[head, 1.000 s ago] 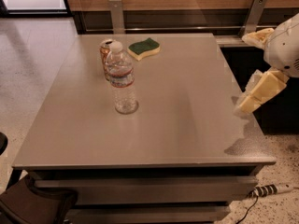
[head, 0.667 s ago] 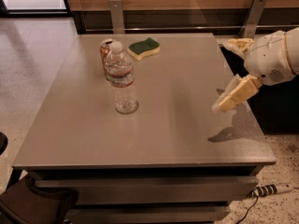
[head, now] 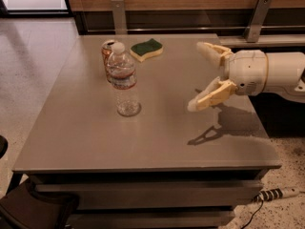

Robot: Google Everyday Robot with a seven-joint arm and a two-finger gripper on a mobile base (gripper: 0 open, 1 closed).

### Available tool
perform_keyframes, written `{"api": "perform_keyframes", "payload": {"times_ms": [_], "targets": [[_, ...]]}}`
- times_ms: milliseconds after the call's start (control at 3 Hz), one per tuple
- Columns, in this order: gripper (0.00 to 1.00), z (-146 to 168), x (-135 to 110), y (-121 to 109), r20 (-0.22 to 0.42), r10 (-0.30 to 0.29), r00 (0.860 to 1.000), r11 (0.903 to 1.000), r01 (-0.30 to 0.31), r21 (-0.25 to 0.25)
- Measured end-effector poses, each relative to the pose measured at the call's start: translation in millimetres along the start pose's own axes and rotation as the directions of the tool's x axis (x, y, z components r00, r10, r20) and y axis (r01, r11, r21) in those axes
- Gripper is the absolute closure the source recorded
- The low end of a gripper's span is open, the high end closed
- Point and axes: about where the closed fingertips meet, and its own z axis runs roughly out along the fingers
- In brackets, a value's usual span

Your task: Move water bottle near sponge

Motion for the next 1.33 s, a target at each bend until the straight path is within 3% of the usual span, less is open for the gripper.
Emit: {"api": "perform_keyframes", "payload": {"times_ms": [333, 667, 1333], "targets": [[0.00, 14, -27, 12, 0.076, 0.036, 0.996, 0.9993, -0.036, 0.008], [0.00, 18, -26, 11, 0.080, 0.040, 0.996, 0.9991, -0.041, 0.005], [0.00, 78, -7, 2, -0.013, 0.118, 0.993, 0.9924, -0.118, 0.037]]}}
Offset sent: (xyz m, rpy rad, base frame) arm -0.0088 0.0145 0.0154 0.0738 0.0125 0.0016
